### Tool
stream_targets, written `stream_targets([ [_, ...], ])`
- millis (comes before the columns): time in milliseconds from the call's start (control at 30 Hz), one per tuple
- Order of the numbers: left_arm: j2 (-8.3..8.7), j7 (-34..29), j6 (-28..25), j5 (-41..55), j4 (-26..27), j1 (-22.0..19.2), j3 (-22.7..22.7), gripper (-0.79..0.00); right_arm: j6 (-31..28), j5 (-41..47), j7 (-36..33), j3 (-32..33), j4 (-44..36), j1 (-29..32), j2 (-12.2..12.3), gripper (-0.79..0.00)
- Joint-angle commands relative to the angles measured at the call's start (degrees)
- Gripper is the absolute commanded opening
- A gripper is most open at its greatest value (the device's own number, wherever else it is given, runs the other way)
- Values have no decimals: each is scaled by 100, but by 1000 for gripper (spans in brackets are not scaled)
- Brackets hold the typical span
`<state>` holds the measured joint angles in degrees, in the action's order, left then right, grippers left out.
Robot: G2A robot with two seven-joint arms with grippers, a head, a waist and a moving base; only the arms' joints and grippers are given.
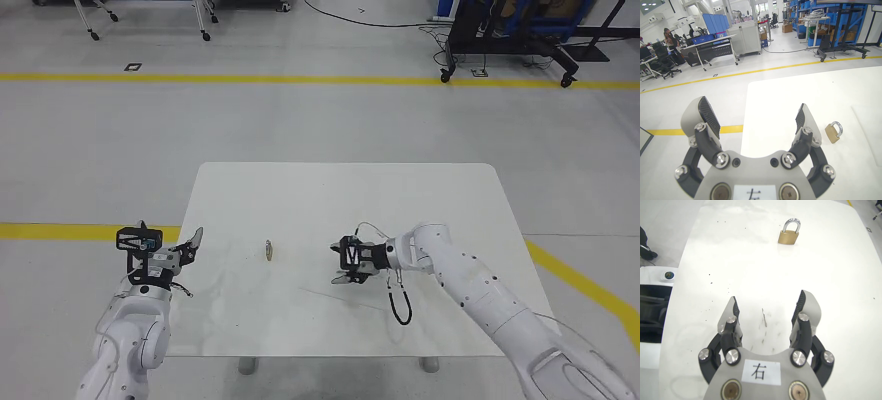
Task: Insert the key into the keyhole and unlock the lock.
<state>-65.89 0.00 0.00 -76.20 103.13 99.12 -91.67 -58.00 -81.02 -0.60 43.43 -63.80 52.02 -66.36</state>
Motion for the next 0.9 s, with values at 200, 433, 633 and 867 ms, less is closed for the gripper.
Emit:
stream_targets([
  [200, 0, 0, 0, 0, 0, 0, 0, 0, 0, 401, -51, -994, 365, -662, 62, -394],
  [433, 0, 0, 0, 0, 0, 0, 0, 0, 0, 598, 57, -1484, 505, -966, 165, -403],
  [633, 0, 0, 0, 0, 0, 0, 0, 0, 0, 731, 8, -1755, 596, -1139, 190, -511],
  [867, 0, 0, 0, 0, 0, 0, 0, 0, 0, 852, -169, -1960, 748, -1294, 117, -606],
])
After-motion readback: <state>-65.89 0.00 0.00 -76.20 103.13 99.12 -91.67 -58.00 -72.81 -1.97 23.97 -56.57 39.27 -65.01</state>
